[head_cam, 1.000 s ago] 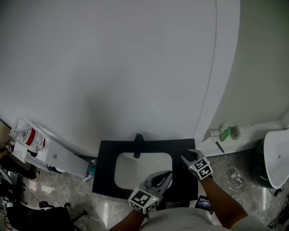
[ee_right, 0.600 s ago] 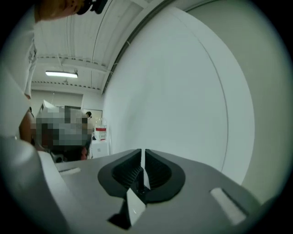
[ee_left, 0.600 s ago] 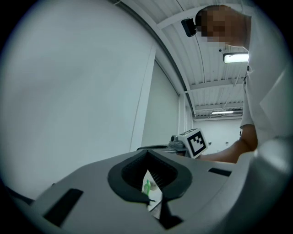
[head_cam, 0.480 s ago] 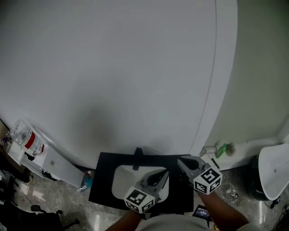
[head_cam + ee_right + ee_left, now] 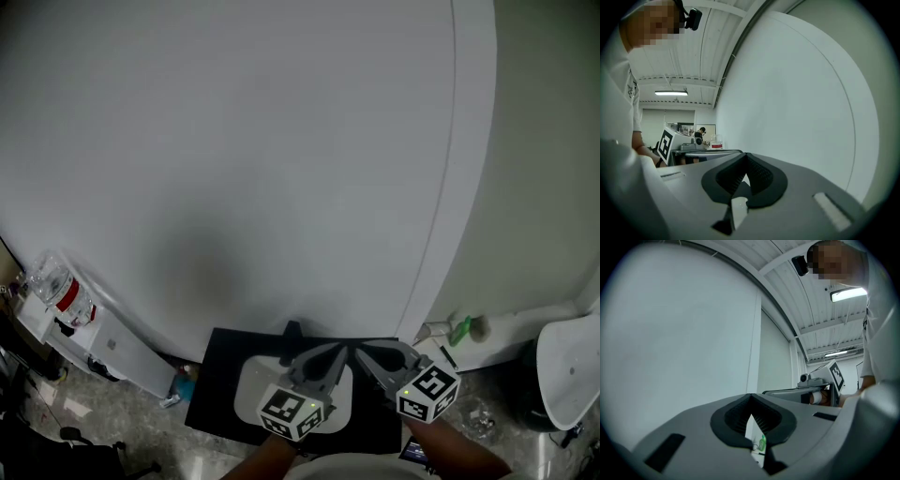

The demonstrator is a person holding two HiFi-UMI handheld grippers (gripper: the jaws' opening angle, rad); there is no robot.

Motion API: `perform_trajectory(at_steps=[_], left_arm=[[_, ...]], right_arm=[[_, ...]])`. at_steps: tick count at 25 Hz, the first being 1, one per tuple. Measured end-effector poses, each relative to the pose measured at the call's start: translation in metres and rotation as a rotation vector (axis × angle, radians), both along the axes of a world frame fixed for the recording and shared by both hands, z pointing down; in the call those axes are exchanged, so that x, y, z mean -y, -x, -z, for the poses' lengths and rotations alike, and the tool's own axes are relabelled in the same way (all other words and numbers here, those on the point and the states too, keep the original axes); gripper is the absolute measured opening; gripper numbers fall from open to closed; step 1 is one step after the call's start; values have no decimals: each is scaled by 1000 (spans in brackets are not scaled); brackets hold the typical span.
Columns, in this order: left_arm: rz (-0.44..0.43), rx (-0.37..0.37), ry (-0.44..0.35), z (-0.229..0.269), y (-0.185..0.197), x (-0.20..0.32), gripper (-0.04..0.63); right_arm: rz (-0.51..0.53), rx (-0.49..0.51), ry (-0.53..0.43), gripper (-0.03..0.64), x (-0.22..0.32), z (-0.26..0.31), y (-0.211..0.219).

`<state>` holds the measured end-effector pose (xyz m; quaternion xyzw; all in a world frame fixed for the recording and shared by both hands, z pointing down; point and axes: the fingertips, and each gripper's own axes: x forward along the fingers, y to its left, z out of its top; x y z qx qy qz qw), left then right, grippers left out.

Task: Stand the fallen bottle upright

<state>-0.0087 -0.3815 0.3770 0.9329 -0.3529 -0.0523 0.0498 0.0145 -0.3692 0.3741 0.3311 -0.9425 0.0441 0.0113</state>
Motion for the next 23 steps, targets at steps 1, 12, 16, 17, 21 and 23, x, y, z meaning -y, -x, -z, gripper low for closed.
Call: perform_trajectory(at_steps=[1, 12, 16, 17, 21, 23], left_arm=[[3, 0, 1, 1, 0, 1, 6], [28, 0, 24, 3, 5, 11, 6], [28, -2, 31, 0, 7, 14, 6], [27, -1, 31, 0, 8, 14, 6], [23, -4, 30, 3, 12, 14, 6], [20, -5, 30, 5, 13, 14, 6]], right_arm=[[-2, 0, -1, 0, 1, 0, 0], [-13, 15, -4, 1, 10, 2, 0], [-12, 24, 10, 0, 11, -1, -1], [-12, 24, 9, 0, 11, -1, 0], [-14, 28, 11, 0, 10, 3, 4], [-15, 29, 13, 0, 10, 5, 5]])
